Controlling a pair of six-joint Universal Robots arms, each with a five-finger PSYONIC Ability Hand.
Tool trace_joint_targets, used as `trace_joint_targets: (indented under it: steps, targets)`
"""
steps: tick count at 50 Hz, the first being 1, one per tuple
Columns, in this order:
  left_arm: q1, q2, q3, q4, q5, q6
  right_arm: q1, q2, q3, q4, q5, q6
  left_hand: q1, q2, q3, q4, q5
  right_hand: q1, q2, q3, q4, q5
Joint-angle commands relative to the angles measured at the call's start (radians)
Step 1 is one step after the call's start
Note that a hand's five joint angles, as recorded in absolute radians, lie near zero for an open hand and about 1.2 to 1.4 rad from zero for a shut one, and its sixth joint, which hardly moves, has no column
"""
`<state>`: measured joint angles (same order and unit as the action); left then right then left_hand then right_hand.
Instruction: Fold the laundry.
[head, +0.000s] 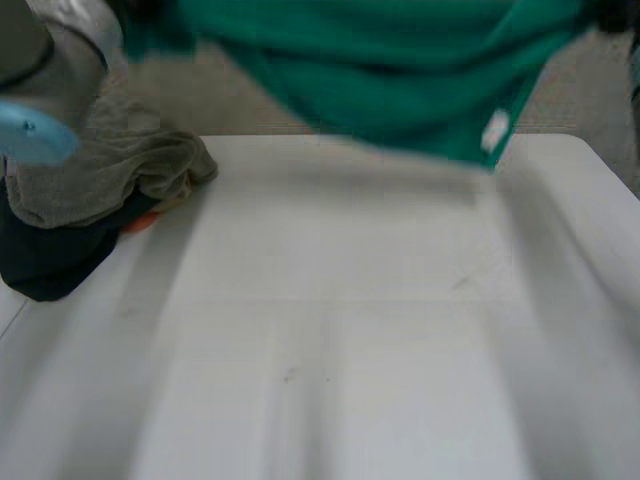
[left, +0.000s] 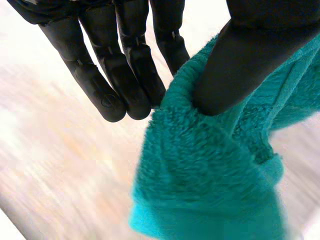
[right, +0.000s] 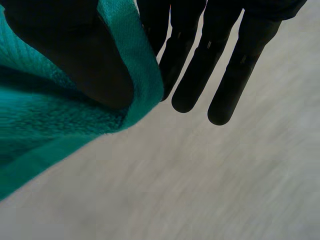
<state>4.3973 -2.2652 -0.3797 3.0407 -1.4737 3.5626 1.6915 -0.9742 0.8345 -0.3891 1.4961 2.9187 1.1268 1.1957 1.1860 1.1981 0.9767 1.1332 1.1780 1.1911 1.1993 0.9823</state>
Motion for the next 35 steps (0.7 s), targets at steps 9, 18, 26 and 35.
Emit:
trace_joint_targets:
  steps: [9,18,26,35]
  targets:
    - [-0.015,0.027,-0.496,0.181,0.018,0.008,-0.029,0.023,0.161,0.111,-0.169,0.096,0.269,0.201,0.21,0.198,0.245,0.263,0.218,0.205,0.197,0.239]
    - [-0.044,-0.071,-0.692,0.113,0.015,0.113,-0.035,0.155,0.261,0.351,-0.243,-0.107,0.269,0.201,0.21,0.198,0.245,0.263,0.218,0.205,0.197,0.239]
    - [-0.055,-0.028,-0.754,0.037,0.016,0.142,-0.05,0.166,0.291,0.45,-0.238,-0.23,0.269,0.201,0.21,0.198,0.245,0.263,0.218,0.205,0.197,0.239]
    - [-0.036,-0.023,-0.762,-0.022,0.036,0.145,-0.047,0.12,0.314,0.461,-0.24,-0.219,-0.282,-0.351,-0.341,-0.353,-0.307,0.263,0.218,0.205,0.197,0.239]
